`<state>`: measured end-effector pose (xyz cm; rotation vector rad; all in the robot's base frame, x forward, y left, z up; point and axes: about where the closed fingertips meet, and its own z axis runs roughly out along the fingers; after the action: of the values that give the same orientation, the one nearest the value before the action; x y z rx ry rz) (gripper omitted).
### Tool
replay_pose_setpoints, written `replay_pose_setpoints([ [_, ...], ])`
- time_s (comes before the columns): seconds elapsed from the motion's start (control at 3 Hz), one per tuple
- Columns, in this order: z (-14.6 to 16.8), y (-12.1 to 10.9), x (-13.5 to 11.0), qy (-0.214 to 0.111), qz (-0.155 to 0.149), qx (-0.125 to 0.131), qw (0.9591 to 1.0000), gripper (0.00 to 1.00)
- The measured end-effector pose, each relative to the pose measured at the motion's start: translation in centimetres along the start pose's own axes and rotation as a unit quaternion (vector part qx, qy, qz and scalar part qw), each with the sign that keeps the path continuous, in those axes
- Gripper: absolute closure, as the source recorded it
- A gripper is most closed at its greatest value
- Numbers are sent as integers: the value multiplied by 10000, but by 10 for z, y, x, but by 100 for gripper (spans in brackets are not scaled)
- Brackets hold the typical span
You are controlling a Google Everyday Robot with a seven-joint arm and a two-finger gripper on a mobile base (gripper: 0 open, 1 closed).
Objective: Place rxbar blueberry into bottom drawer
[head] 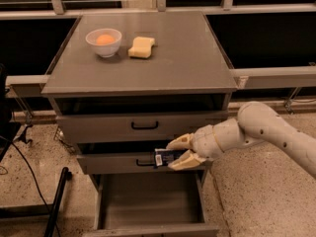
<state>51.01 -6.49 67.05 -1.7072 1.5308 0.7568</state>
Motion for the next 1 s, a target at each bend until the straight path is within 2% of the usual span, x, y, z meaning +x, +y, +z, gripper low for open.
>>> replay_pose_setpoints([
  [0.33,29,6,31,314,-176,-76,9993,100],
  [0.67,57,15,67,724,-295,-125,9969,100],
  [1.0,85,25,111,1186,-264,-186,9924,100],
])
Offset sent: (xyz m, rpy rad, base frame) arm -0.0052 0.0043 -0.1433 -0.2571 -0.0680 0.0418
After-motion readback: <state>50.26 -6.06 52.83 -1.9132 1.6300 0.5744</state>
